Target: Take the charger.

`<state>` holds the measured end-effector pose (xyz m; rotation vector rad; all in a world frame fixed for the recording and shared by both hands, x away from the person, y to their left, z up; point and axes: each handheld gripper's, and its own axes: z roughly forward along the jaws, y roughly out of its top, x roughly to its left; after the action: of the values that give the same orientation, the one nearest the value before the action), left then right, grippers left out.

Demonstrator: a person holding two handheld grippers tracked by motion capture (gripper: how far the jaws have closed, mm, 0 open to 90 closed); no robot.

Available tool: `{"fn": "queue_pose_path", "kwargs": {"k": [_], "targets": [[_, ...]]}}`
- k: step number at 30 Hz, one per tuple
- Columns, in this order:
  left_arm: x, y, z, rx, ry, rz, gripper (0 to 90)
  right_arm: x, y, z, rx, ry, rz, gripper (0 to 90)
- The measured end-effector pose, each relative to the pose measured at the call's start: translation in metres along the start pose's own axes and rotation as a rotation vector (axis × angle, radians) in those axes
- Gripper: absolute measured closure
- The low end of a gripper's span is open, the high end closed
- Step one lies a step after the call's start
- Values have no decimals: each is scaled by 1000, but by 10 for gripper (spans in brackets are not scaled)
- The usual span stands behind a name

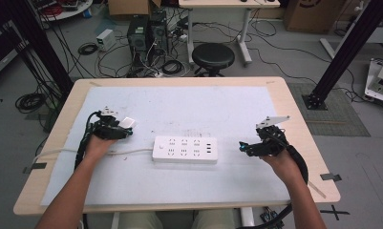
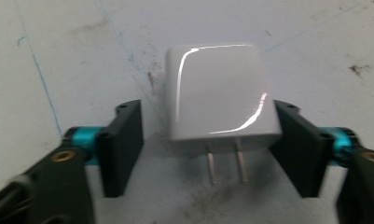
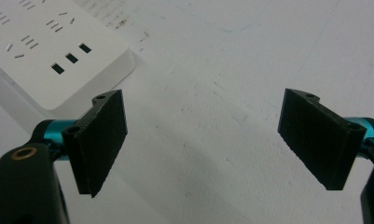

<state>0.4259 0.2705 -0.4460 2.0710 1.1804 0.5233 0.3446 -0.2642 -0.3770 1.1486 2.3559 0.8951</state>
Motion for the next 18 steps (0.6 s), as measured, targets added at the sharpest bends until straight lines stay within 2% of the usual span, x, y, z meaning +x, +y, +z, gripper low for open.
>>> {"fn": "queue_pose_path", "kwargs": {"k": [1, 5, 10, 13, 16, 18], "targets": [[-3, 0, 0, 1, 9, -19, 424, 0, 0, 1, 8, 0, 8, 157], [-4, 1, 0, 6, 18, -25, 425, 0, 0, 2, 9, 1, -2, 157], [-6, 2, -3, 12, 47, -31, 426, -1, -2, 3, 15, 2, 15, 157], [-3, 3, -11, -23, 47, -57, 426, -2, -4, 5, 14, 5, 11, 158], [-2, 6, -23, -80, 45, -87, 426, -2, -4, 6, 14, 13, 17, 158], [-3, 8, -30, -107, 42, -90, 426, -2, -4, 7, 13, 15, 22, 158]]}}
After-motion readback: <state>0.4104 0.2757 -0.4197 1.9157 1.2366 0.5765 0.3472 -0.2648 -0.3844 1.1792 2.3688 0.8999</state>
